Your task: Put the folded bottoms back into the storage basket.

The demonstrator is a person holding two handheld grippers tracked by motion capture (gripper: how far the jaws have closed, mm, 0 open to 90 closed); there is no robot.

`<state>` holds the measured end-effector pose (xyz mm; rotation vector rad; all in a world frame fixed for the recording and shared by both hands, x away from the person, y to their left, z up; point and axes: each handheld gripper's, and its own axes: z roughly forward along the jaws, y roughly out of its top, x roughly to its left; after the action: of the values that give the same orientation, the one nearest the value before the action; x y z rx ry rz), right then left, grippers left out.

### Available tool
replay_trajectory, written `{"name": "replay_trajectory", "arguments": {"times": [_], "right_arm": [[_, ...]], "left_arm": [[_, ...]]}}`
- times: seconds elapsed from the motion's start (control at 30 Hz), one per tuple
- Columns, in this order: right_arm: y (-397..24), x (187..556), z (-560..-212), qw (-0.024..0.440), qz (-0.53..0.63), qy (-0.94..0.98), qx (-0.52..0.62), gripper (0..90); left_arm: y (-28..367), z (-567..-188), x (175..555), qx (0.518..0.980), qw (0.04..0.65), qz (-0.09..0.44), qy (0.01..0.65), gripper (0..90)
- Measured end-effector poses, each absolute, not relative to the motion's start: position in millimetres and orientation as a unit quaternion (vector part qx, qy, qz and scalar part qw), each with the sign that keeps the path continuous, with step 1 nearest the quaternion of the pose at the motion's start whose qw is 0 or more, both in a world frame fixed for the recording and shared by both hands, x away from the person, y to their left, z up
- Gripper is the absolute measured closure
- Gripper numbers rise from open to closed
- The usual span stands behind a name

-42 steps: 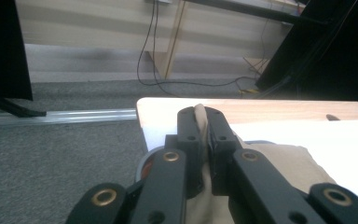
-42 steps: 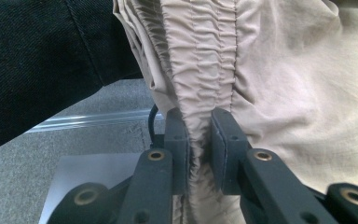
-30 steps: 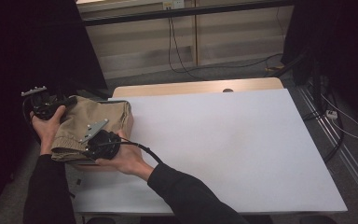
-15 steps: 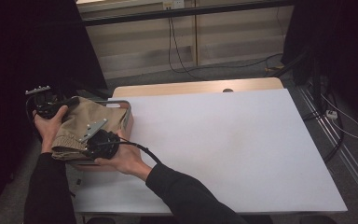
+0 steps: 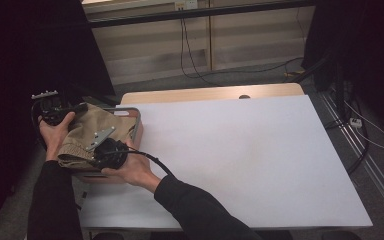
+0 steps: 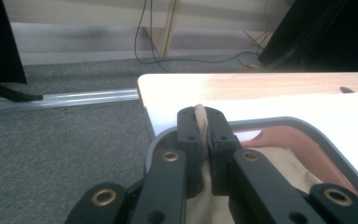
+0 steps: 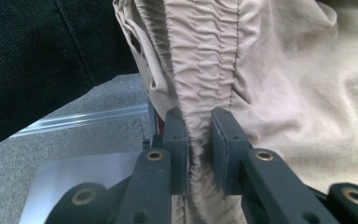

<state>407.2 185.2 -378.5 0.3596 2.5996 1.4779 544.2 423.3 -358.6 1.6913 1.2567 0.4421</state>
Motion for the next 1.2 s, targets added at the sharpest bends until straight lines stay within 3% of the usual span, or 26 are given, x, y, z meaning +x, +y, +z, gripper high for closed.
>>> {"name": "replay_trajectory", "arguments": {"times": [0.63, 0.93, 1.13, 1.2], "right_arm": [[187.5, 409.1, -390.7, 0.057, 0.473, 0.87, 0.124, 75.8], [177.4, 411.0, -390.8, 0.046, 0.487, 0.861, 0.138, 45.2], [169.5, 415.8, -390.5, 0.045, 0.489, 0.857, 0.156, 36.3], [167.2, 416.0, -389.8, 0.046, 0.491, 0.856, 0.157, 35.4]], "left_arm": [[418.7, -366.5, 546.0, 0.694, 0.468, 0.187, 0.514, 85.1], [423.0, -371.2, 540.7, 0.695, 0.452, 0.191, 0.525, 66.4], [432.4, -370.2, 531.4, 0.68, 0.455, 0.196, 0.54, 47.4], [436.2, -369.0, 527.8, 0.684, 0.445, 0.203, 0.542, 47.1]]}}
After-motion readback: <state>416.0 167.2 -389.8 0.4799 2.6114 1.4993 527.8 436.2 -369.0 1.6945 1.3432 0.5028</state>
